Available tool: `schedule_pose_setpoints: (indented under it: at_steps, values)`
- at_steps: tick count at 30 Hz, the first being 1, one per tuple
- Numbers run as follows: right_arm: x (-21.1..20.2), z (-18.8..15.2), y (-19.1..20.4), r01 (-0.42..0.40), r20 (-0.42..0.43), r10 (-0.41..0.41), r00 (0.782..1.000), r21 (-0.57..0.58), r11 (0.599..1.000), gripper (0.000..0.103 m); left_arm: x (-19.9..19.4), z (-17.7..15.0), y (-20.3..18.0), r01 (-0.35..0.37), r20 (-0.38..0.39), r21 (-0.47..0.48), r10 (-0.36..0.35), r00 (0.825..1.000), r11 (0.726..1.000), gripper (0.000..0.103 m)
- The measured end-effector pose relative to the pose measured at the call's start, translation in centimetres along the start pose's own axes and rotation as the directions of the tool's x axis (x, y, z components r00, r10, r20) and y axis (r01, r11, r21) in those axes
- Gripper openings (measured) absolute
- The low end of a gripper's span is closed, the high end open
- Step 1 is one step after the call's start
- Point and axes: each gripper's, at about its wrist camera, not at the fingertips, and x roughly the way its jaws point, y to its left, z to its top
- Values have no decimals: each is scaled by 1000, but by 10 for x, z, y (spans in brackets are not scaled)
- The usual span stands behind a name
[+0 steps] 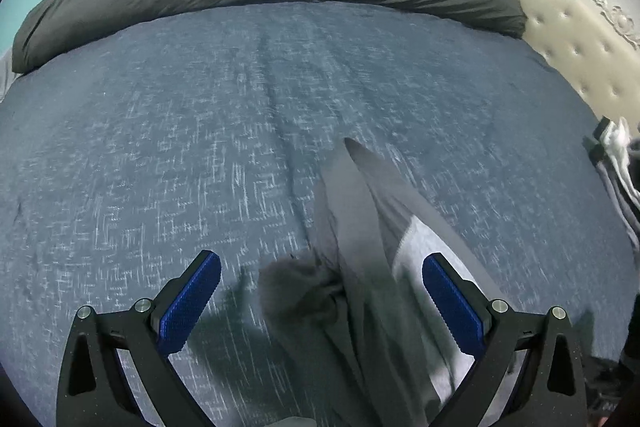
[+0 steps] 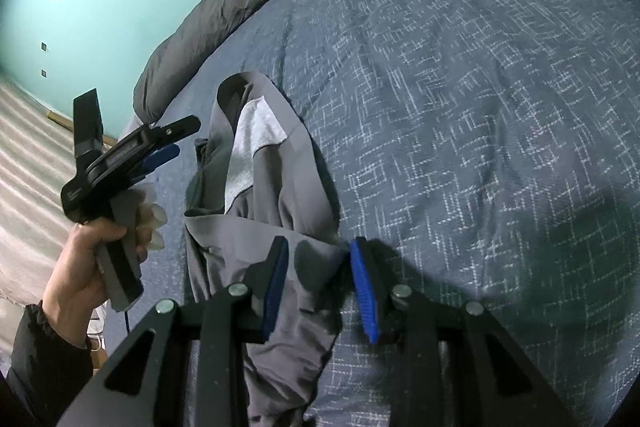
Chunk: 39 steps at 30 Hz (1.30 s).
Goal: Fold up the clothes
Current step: 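Grasp the T-shirt hem with the left tool beside the right tool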
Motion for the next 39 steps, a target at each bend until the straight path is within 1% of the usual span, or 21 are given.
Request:
schedule_pose_setpoints:
  at_steps: [7,14,18,21,23,25,27,28,29,31,32,33,34,36,37,39]
  values:
    - [-3,0,0,-9,-1,9,1000,-1,1000,32,18,14,-4,-5,-22,25,6,1000,1000,103]
    - [-4,0,-3,-14,-4,14,1000,6,1000,32,25,25,3,5,-30,-15,-6,1000,1000,103]
    - [-3,-2,-3,-21,-9,21,1000,6,1000,32,25,28,0,-5,-12,0,5,1000,1000,103]
    - [-2,-2,-2,-22,-11,22,1000,5,1000,32,27,29,-4,-29,-16,27,29,999,999,102]
    - [-3,-1,-3,-23,-9,23,1000,8,1000,32,30,30,-6,-27,-23,35,28,999,999,101]
    - [-3,-1,-3,-22,-8,22,1000,8,1000,32,33,32,-5,-19,-31,22,19,999,1000,99]
    - [-4,-1,-4,-22,-8,23,1000,10,1000,32,36,33,-5,-14,-39,10,14,999,1000,95]
    - [-4,-1,-4,-23,-7,23,1000,11,1000,32,38,33,-4,-7,-51,6,7,999,1000,94]
    - [-4,-1,-4,-23,-8,24,1000,12,1000,32,41,33,-4,0,-64,1,0,998,1000,90]
    - [-4,-1,-4,-25,-8,25,1000,12,1000,32,46,32,-3,25,-89,-7,-26,996,1000,89]
    - [-4,-1,-4,-25,-8,25,1000,13,1000,32,47,32,-3,31,-98,-8,-32,995,999,84]
    - [-4,-1,-4,-27,-9,27,1000,14,1000,32,49,32,-3,37,-107,-10,-38,993,999,76]
    - [-3,-1,-4,-27,-10,27,1000,14,1000,32,49,32,-3,38,-106,-8,-39,994,999,73]
    - [-3,0,-5,-28,-10,28,1000,14,1000,32,49,32,-4,41,-101,-2,-41,994,999,57]
    - [-2,0,-5,-28,-12,28,1000,13,1000,32,50,32,-6,43,-98,3,-42,994,999,52]
    - [-1,0,-6,-29,-16,29,999,11,1000,32,49,33,-8,48,-92,13,-46,995,999,37]
